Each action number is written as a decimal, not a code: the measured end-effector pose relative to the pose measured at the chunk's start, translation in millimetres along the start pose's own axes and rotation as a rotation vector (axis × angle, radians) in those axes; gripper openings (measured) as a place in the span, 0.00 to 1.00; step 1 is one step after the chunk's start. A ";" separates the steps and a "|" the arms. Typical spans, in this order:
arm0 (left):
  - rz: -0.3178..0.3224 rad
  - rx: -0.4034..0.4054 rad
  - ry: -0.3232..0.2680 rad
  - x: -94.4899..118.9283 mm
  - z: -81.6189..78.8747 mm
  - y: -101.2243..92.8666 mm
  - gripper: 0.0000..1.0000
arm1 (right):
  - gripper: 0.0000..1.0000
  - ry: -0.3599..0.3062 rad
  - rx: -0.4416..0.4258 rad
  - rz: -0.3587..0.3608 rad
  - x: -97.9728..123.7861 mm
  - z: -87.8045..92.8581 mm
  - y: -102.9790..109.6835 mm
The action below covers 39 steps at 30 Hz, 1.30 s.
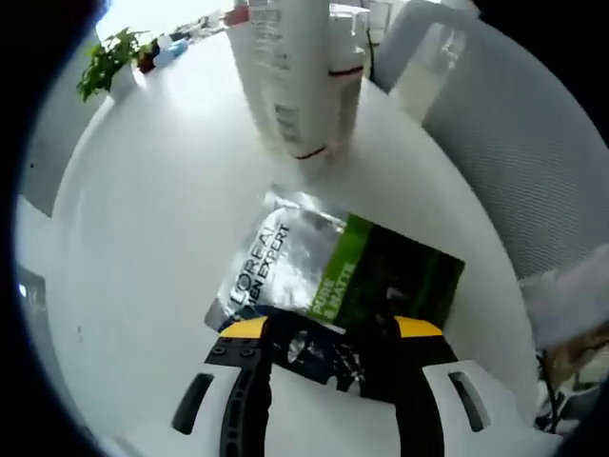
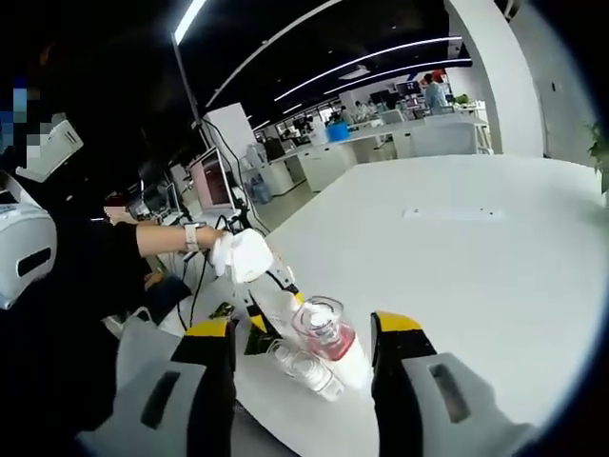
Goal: Arrange the skincare products in the storage area until every visible bottle or jar stands upright without overlapping.
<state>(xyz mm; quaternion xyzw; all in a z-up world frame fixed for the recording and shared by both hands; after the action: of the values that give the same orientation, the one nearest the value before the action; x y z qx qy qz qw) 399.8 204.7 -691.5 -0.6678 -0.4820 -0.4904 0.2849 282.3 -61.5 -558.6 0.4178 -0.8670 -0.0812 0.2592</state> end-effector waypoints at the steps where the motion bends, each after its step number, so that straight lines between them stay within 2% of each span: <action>1: -0.022 0.072 -0.003 -0.1 -1.1 -3.0 0.47 | 0.58 0.004 0.001 -0.002 0.5 1.2 1.0; 3: -0.028 0.062 -0.003 0.4 -1.5 -5.5 0.47 | 0.59 0.010 -0.002 -0.008 1.7 4.8 2.4; 6: -0.057 0.142 -0.013 1.0 -1.3 -12.1 0.47 | 0.59 0.015 -0.014 -0.005 2.6 10.0 3.2; 11: -0.130 0.312 -0.031 2.2 -1.4 -26.5 0.47 | 0.59 0.028 -0.018 -0.002 2.4 16.4 6.0; 18: -0.240 0.534 -0.085 1.2 0.8 -44.8 0.47 | 0.60 0.059 -0.036 0.016 -0.7 31.5 9.9; 24: -0.276 0.618 -0.069 -0.6 -6.0 -55.4 0.47 | 0.60 0.148 -0.019 0.078 -4.3 48.6 12.6; 26: -0.296 0.670 -0.064 -1.4 -7.3 -56.6 0.47 | 0.60 0.175 -0.012 0.100 -5.4 55.3 13.6; 30: -0.319 0.710 -0.072 -3.2 -10.1 -59.6 0.47 | 0.59 0.211 -0.027 0.091 -9.4 65.8 17.7; 39: -0.347 0.772 -0.058 -6.2 -18.2 -63.4 0.47 | 0.56 0.246 -0.056 0.077 -23.6 80.9 31.7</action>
<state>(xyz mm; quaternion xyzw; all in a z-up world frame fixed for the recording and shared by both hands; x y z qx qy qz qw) 334.0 210.6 -696.6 -0.4346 -0.7434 -0.2953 0.4137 231.0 -29.4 -625.2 0.3837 -0.8414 -0.0432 0.3781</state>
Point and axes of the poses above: the point that each gripper's makers call its tool centre point, and the gripper's own axes: x roughly backward along the fingers, y roughly to its left, z roughly out of its underside, the point moved 10 cm from there along x, roughly backward along the fingers, and after that the axes turned 6 degrees about -z, right-handed, at the moved point
